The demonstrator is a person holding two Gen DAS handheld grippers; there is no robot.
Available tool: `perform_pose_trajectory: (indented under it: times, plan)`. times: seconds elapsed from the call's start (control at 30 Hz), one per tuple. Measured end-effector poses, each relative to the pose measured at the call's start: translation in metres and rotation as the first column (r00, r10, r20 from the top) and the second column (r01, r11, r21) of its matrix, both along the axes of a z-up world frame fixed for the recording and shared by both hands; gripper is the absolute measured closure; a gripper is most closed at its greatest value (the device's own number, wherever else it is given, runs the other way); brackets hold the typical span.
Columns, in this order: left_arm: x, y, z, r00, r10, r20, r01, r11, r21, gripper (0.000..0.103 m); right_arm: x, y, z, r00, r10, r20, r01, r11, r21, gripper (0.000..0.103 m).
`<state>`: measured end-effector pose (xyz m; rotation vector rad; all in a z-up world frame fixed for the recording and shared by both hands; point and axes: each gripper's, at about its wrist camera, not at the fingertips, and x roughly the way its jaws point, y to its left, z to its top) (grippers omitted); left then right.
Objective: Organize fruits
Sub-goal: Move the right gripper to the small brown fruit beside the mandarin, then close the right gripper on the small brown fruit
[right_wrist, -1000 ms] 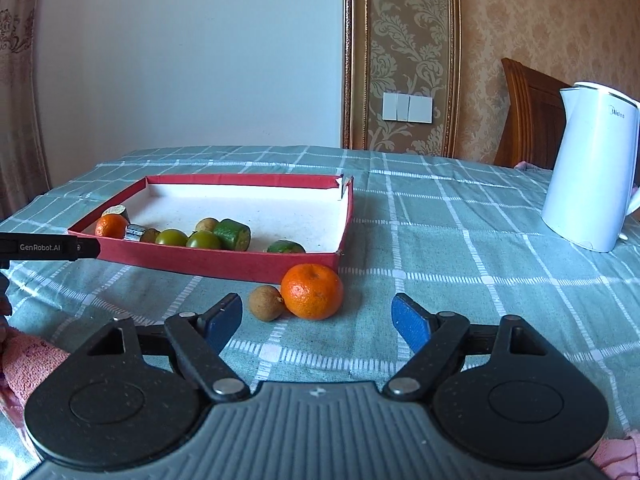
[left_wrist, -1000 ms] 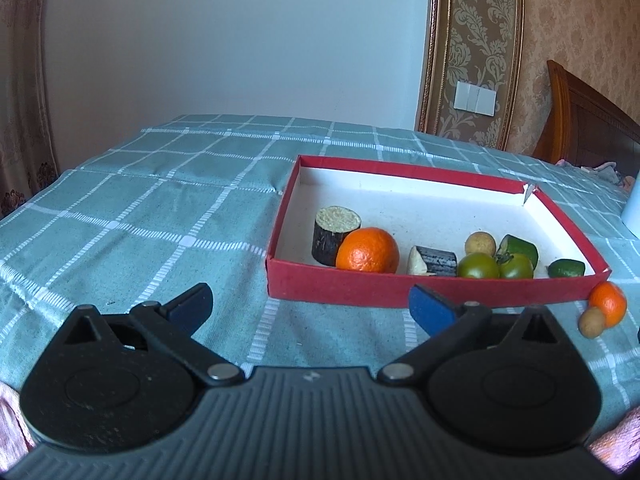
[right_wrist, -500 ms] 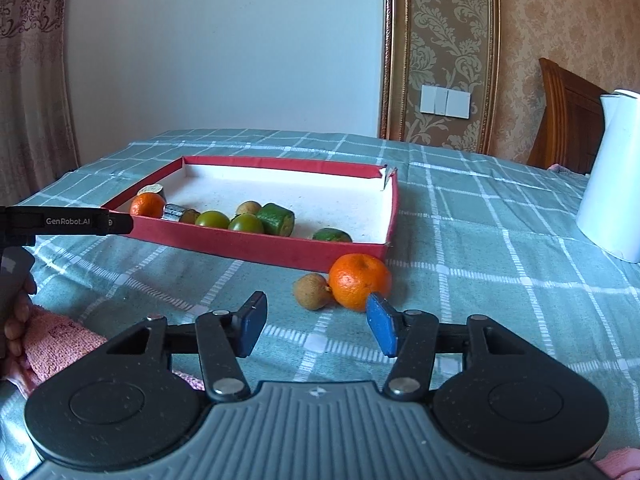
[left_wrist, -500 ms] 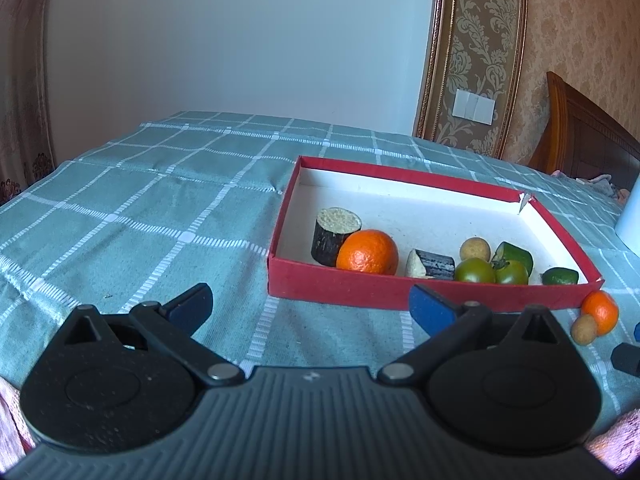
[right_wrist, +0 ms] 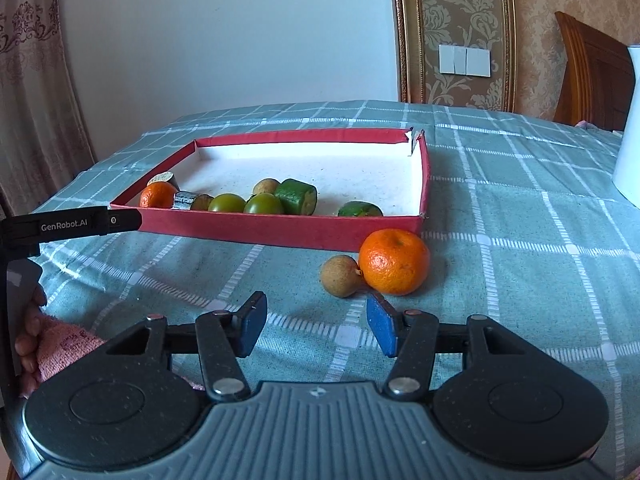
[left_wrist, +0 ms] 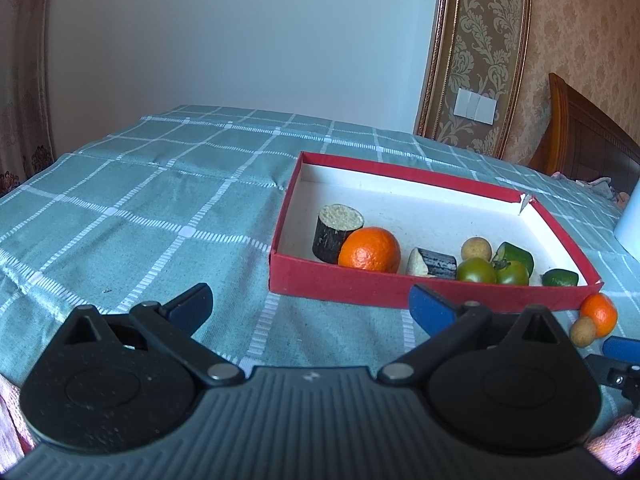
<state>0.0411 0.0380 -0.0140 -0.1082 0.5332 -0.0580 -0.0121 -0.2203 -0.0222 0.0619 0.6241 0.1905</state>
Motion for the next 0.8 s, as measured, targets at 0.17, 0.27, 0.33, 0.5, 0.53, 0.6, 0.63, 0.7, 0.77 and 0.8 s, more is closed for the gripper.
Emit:
perform_pose_trajectory:
  times: [0.17, 0.27, 0.33, 0.5, 0.53, 0.6, 0.63, 0.7, 0.77, 0.8]
  plan:
    - [0.001, 0.001, 0.000, 1.000, -0.001, -0.005, 0.001, 1.000, -0.003, 0.000, 0.014, 0.004, -0.002, 1.000, -0.002, -0.021, 0.002, 1.000, 0.004, 0.048]
    - [0.001, 0.001, -0.001, 1.000, 0.000, -0.006, 0.000, 1.000, -0.007, 0.000, 0.019, 0.012, -0.002, 0.999, -0.006, -0.031, 0.006, 1.000, -0.023, 0.048]
    - [0.001, 0.002, -0.001, 1.000, 0.001, -0.008, -0.001, 1.000, -0.014, 0.000, 0.021, 0.016, -0.001, 0.999, -0.017, -0.034, 0.016, 0.999, -0.036, 0.048]
    - [0.001, 0.002, -0.001, 1.000, 0.000, -0.010, 0.000, 1.000, -0.019, 0.000, 0.026, 0.022, -0.001, 0.999, -0.020, -0.033, 0.018, 0.998, -0.052, 0.048]
    - [0.001, 0.002, -0.001, 1.000, 0.000, -0.010, 0.000, 1.000, -0.020, 0.000, 0.026, 0.023, -0.001, 0.999, -0.012, -0.033, 0.010, 0.998, -0.056, 0.048]
    - [0.001, 0.003, -0.001, 1.000, -0.001, -0.009, 0.000, 1.000, -0.024, 0.000, 0.024, 0.027, 0.000, 1.000, 0.022, -0.016, -0.023, 0.998, -0.050, 0.048]
    - [0.001, 0.003, -0.001, 1.000, -0.001, -0.009, 0.000, 1.000, -0.027, 0.000, 0.023, 0.028, 0.001, 0.999, 0.038, -0.008, -0.038, 0.998, -0.048, 0.048]
    - [0.001, 0.003, -0.001, 1.000, -0.001, -0.010, 0.001, 1.000, -0.031, 0.000, 0.022, 0.032, 0.002, 0.999, 0.039, -0.004, -0.039, 0.997, -0.061, 0.048]
    - [0.001, 0.003, -0.001, 1.000, -0.002, -0.011, 0.002, 0.999, -0.034, 0.000, 0.023, 0.033, 0.002, 1.000, 0.026, -0.005, -0.026, 0.997, -0.076, 0.048]
    - [0.001, 0.004, -0.001, 1.000, -0.002, -0.010, 0.002, 0.999, -0.036, 0.000, 0.025, 0.033, 0.001, 1.000, 0.022, -0.009, -0.022, 0.997, -0.077, 0.048]
